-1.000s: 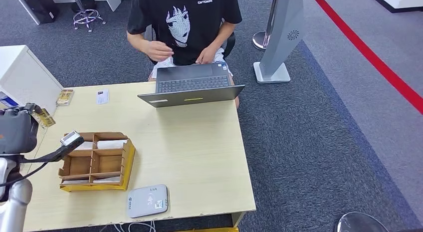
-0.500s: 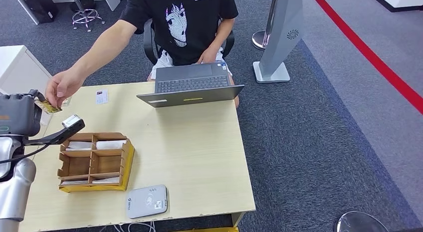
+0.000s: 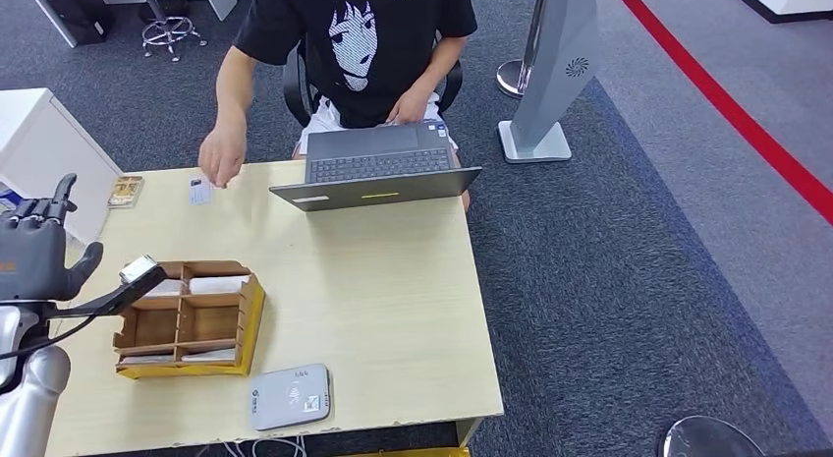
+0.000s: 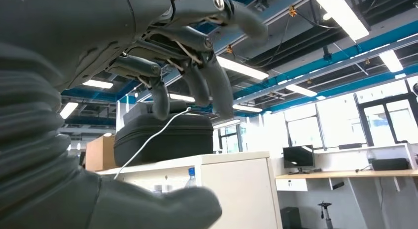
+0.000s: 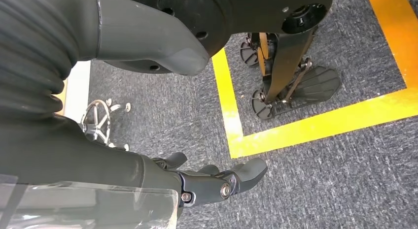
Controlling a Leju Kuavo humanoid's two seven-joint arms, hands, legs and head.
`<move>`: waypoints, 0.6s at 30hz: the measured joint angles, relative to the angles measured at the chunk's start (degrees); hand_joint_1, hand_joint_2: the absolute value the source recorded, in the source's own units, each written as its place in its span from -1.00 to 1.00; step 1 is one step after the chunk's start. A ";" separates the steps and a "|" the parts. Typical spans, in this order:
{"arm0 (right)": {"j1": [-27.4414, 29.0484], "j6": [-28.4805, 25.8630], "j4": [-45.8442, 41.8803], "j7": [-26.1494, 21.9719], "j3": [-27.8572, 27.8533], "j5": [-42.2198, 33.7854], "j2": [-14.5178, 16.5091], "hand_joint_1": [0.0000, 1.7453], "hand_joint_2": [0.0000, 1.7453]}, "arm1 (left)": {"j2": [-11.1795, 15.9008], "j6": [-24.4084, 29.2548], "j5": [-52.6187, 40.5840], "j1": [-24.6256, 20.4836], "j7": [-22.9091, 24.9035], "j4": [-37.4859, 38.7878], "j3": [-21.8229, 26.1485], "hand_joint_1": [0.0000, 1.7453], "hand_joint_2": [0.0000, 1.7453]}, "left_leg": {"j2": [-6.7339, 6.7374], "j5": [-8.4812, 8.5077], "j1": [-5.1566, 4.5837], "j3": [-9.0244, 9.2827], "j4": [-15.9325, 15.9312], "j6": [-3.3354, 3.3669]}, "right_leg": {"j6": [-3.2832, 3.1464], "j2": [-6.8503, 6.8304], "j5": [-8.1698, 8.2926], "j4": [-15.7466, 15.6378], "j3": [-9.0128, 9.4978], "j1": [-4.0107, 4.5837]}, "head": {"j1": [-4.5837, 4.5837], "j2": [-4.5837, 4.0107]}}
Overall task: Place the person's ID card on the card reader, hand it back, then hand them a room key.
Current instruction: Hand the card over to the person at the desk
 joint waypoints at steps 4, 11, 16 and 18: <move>0.03 -0.51 0.00 0.07 -0.70 -0.55 0.01 -1.00 1.00 | -0.64 3.94 5.30 5.97 -2.98 -6.97 1.36 -1.00 1.00 | 0.15 -0.02 -0.02 0.00 -0.01 0.02 | 0.00 0.13 0.00 0.00 -0.01 -0.01 | -0.03 0.00; 0.31 -3.07 0.00 -0.27 -3.43 -3.04 0.43 -1.00 1.00 | -9.58 11.27 27.54 27.18 -15.33 -32.62 6.74 -1.00 1.00 | 0.31 -0.33 -0.06 0.00 -0.01 0.12 | 0.13 0.32 -0.14 -0.07 -0.04 -0.04 | 0.03 0.00; 0.59 -6.21 -0.01 -1.15 -6.70 -5.40 1.35 -1.00 1.00 | -21.34 1.31 45.31 39.68 -27.01 -45.32 16.30 -1.00 1.00 | 0.24 -0.51 -0.07 -0.02 -0.01 0.29 | 0.24 0.18 -0.33 -0.10 0.03 -0.05 | 0.05 0.00; 0.63 -7.29 -0.02 -0.87 -7.96 -5.90 1.76 -1.00 1.00 | -26.26 -7.29 50.07 42.16 -27.61 -47.25 22.06 -1.00 1.00 | 0.18 -0.52 -0.06 -0.01 -0.01 0.30 | 0.24 0.11 -0.36 -0.10 0.07 -0.05 | 0.06 0.00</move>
